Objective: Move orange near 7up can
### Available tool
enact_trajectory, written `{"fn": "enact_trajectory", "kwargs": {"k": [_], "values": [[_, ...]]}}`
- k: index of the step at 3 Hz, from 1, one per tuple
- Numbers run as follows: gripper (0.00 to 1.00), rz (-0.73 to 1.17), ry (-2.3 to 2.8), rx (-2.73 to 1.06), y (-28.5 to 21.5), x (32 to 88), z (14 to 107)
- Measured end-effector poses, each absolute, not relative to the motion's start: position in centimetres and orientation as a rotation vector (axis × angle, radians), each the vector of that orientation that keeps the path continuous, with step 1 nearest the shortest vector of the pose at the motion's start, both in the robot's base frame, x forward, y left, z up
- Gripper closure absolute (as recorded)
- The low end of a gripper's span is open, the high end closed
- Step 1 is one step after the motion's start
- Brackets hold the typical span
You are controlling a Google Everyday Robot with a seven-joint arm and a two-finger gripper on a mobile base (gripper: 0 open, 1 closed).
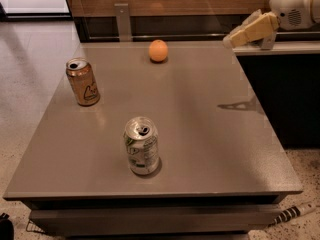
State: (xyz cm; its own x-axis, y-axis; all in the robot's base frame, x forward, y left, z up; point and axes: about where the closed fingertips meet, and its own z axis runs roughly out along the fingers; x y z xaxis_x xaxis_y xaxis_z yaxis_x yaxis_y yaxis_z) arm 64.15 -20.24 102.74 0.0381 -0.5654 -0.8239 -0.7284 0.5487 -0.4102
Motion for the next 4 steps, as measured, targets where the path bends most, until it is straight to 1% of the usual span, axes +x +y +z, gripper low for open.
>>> {"fn": "enact_trajectory", "kwargs": {"k": [1, 2, 3, 4], "values": [[0.0, 0.174, 1.636, -1.116, -20.2, 64.1, 102.7], [0.0, 0.203, 1.651, -1.117, -19.5, 65.1, 101.8], [0.0, 0.259, 1.707, -1.11, -18.0, 68.3, 98.9], [0.0, 0.313, 1.742, -1.089, -15.6, 71.4, 95.8]]}}
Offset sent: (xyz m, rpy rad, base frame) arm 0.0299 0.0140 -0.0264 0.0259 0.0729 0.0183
